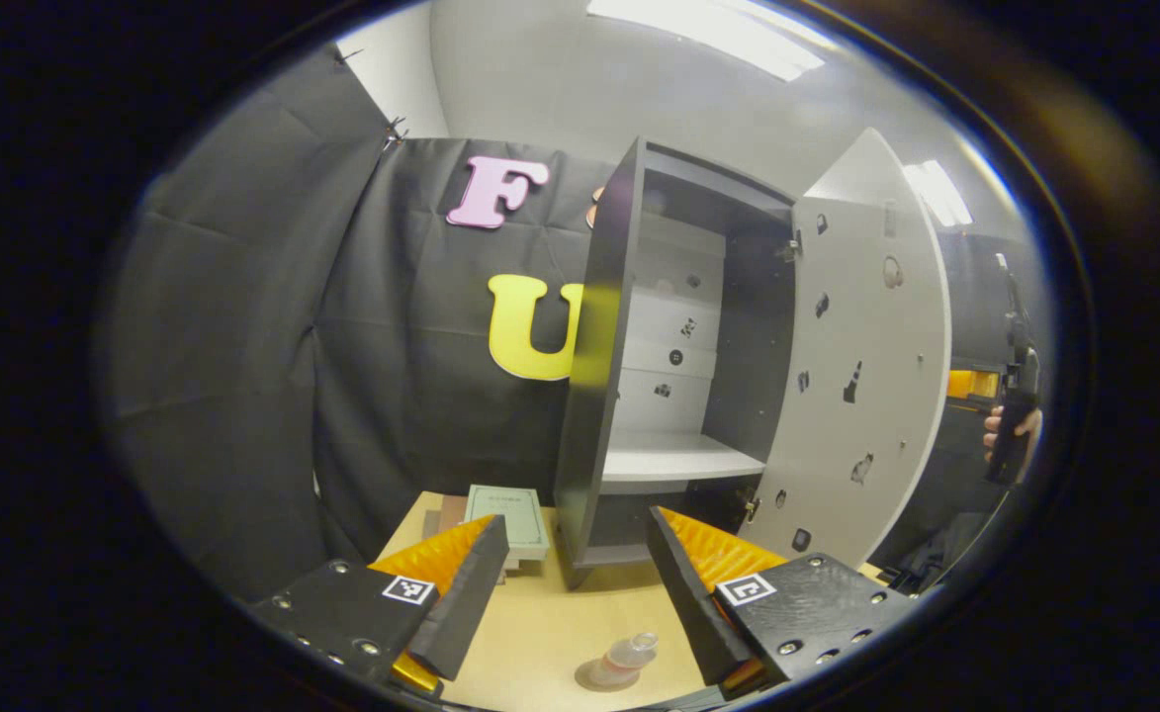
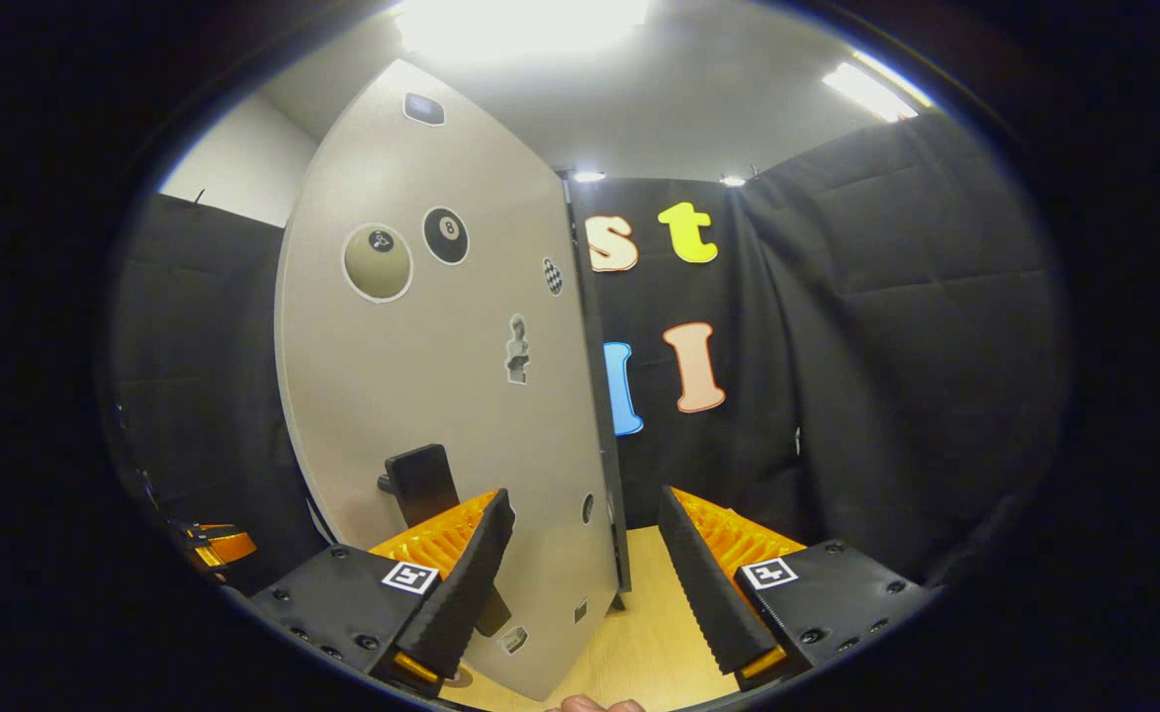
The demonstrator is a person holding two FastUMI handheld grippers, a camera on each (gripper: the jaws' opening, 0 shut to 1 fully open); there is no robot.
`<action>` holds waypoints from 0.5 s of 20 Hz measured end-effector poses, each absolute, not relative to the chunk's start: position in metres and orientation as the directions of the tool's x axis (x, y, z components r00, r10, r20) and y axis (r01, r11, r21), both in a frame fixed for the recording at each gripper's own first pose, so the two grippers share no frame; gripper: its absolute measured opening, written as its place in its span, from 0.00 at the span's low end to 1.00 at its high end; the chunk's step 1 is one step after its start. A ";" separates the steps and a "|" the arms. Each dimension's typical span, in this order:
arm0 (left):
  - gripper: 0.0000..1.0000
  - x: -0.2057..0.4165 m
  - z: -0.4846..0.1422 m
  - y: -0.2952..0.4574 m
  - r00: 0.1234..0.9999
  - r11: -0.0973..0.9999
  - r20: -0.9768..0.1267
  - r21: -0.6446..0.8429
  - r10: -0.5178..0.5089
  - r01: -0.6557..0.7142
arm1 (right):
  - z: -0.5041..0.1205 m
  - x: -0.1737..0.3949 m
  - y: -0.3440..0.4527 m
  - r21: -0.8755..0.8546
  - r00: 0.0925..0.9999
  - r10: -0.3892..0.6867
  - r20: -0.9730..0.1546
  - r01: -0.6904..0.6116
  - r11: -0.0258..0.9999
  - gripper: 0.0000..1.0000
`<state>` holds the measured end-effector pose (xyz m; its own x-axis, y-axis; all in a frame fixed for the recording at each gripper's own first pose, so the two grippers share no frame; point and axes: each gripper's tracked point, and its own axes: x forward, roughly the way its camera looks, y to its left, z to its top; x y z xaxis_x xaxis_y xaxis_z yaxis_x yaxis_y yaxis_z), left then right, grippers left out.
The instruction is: Open the cabinet door with the right hand, grasp the bottle in the cabinet with the left hand and place it on the coaster, then close the cabinet door with the right hand.
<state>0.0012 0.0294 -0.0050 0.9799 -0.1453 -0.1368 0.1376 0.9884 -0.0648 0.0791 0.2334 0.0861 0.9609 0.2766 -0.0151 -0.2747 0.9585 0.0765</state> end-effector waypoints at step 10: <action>0.85 -0.002 -0.005 0.052 0.982 0.993 -0.152 -0.058 -0.108 0.101 | 0.087 0.101 0.340 0.145 0.924 0.381 0.016 -0.379 0.914 0.96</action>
